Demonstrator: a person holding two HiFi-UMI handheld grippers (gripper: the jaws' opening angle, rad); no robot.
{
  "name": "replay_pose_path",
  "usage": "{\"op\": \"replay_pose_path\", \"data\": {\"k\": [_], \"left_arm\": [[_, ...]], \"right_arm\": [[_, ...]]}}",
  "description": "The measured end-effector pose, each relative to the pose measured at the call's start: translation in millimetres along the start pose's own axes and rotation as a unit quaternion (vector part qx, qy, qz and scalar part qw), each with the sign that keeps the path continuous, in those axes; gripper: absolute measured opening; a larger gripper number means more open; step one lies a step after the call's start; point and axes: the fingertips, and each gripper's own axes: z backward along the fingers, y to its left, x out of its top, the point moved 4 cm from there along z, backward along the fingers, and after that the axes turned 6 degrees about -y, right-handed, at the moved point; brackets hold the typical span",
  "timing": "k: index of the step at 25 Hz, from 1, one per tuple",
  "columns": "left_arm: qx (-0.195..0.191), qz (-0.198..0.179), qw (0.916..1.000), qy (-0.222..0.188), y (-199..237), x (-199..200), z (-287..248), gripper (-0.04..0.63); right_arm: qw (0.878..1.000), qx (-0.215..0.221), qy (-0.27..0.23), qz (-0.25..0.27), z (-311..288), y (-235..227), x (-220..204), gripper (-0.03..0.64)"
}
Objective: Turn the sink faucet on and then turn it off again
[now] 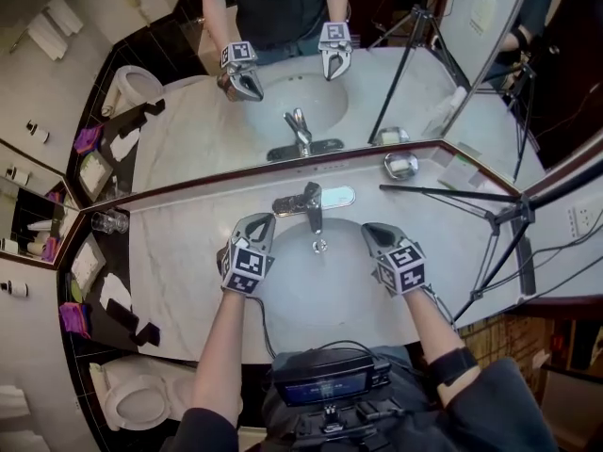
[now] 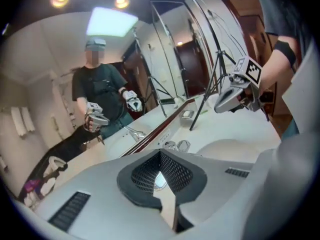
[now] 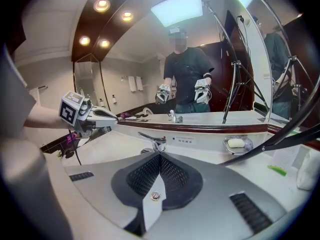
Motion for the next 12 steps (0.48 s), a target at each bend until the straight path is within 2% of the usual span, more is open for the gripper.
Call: {"op": "replay_pose_path", "data": {"k": [3, 6, 7, 12], "left_arm": [[0.022, 0.081, 0.9961, -0.027, 0, 1, 22, 0.003], [0.054, 0.186, 0.9793, -0.058, 4, -11, 41, 0.003], [0.062, 0.211, 0.9734, -0.064, 4, -14, 47, 0.003], [0.088, 0.268, 0.9561, -0.081, 2, -25, 72, 0.002]], "right_arm": [[1.0, 0.004, -0.003, 0.004, 0, 4, 4, 0.018], [1.0, 0.005, -0.006, 0.007, 2, 8, 6, 0.018], [1.0, 0.005, -0.007, 0.008, 3, 9, 7, 0.018], [1.0, 0.004, -0.012, 0.01, 8, 9, 10, 0.018]]}}
